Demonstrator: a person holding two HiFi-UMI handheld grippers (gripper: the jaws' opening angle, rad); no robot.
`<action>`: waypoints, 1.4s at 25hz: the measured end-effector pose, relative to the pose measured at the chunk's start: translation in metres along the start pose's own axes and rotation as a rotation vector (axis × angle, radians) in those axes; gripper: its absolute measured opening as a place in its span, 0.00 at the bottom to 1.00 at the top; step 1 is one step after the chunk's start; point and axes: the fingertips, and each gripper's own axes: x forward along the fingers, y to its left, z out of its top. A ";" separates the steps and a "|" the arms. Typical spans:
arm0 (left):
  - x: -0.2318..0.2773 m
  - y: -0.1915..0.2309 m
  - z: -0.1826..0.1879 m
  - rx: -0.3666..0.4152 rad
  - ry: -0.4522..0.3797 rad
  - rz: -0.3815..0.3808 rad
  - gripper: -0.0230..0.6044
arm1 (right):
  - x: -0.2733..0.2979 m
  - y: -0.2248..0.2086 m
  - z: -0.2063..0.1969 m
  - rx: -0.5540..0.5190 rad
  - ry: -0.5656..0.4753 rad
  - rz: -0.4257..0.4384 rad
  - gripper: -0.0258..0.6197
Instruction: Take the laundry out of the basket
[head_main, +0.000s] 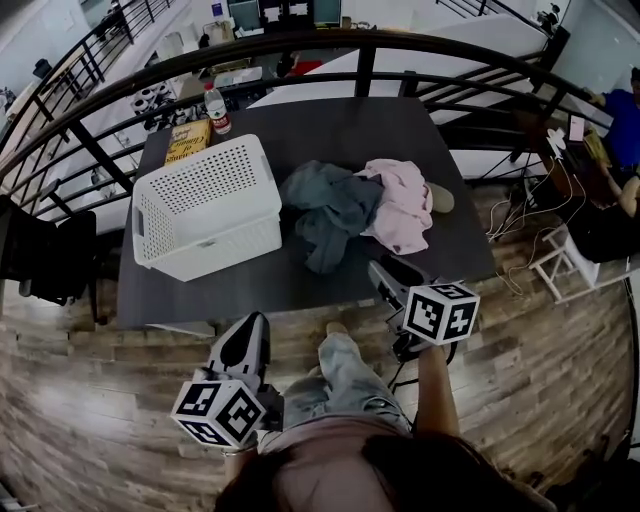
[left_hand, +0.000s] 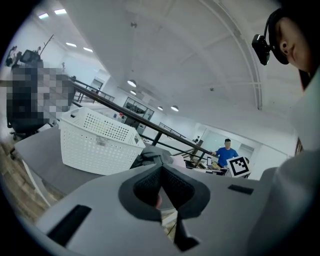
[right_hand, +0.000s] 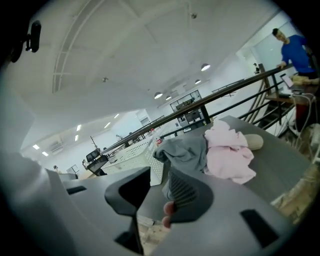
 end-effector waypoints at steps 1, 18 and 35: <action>-0.005 -0.002 -0.004 -0.001 0.002 -0.005 0.03 | -0.008 0.001 -0.002 0.007 -0.013 -0.005 0.22; -0.028 -0.072 -0.040 0.021 -0.029 0.011 0.03 | -0.123 0.017 0.033 -0.136 -0.237 0.030 0.07; -0.065 -0.183 -0.115 0.049 -0.008 0.052 0.03 | -0.246 -0.011 0.002 -0.265 -0.224 0.032 0.07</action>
